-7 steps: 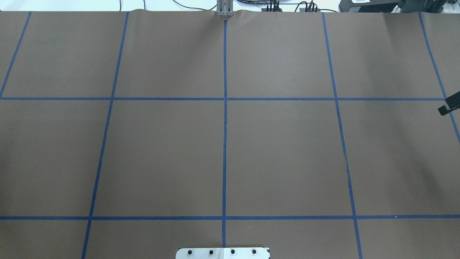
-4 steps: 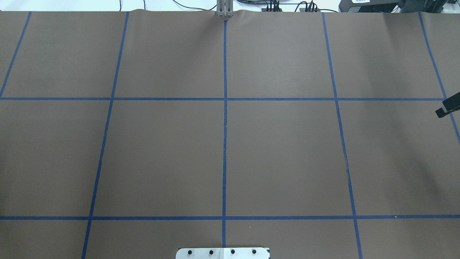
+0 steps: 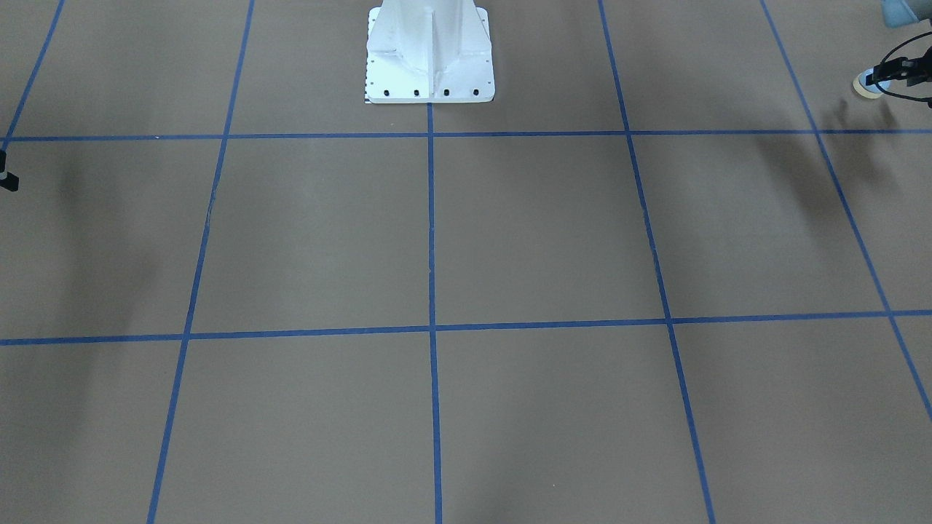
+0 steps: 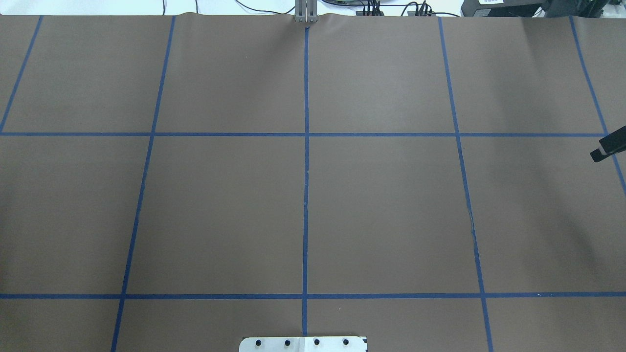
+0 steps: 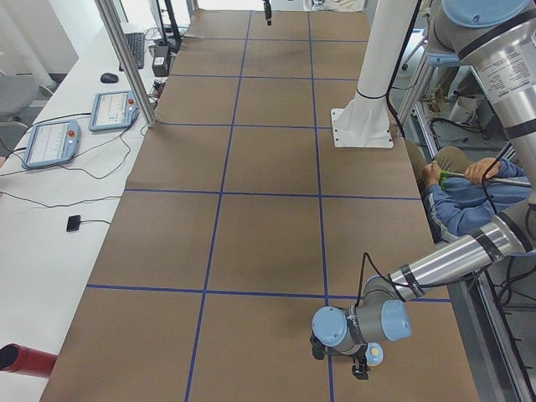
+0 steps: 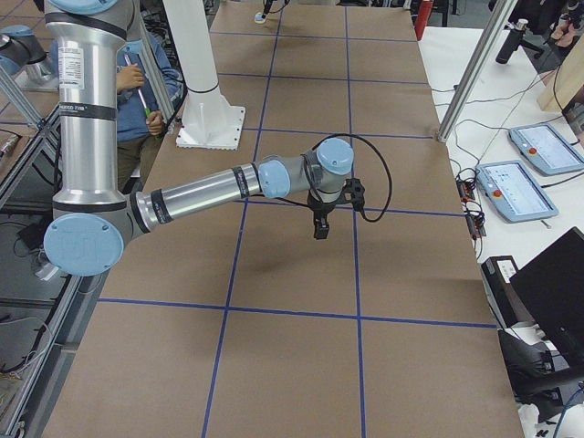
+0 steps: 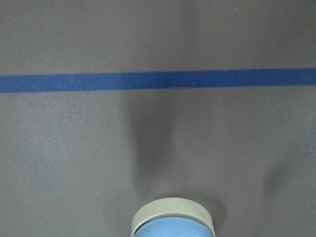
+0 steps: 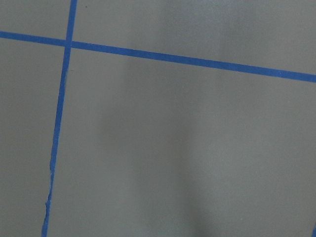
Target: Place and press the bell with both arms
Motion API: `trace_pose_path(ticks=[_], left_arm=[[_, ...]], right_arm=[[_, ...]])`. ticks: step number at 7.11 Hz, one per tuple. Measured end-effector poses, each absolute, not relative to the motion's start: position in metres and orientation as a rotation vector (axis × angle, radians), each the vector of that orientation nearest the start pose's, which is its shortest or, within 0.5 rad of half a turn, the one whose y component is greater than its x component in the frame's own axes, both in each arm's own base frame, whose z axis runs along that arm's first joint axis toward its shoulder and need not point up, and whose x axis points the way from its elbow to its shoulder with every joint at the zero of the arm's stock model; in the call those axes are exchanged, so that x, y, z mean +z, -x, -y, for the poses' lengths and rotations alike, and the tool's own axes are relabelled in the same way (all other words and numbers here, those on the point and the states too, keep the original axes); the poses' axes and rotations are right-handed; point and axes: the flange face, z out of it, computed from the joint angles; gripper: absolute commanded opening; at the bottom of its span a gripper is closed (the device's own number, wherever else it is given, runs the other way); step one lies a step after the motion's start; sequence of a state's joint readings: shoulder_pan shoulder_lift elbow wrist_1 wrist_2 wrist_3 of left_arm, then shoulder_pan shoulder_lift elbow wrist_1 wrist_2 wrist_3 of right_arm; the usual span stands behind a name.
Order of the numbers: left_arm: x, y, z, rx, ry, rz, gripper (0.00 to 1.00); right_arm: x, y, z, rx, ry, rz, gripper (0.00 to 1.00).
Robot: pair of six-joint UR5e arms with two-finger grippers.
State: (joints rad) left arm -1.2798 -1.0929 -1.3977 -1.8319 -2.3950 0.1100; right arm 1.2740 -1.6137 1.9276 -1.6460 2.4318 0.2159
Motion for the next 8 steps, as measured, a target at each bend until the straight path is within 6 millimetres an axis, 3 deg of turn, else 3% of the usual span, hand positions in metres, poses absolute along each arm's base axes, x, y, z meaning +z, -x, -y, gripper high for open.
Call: trace_pose_path(ticks=[8], left_arm=[[0.894,0.002,0.179,0.192,0.470,-0.840,1.00]], right_arm=[[0.497,0.083,0.459,-0.191,-0.010,0.892,1.00]])
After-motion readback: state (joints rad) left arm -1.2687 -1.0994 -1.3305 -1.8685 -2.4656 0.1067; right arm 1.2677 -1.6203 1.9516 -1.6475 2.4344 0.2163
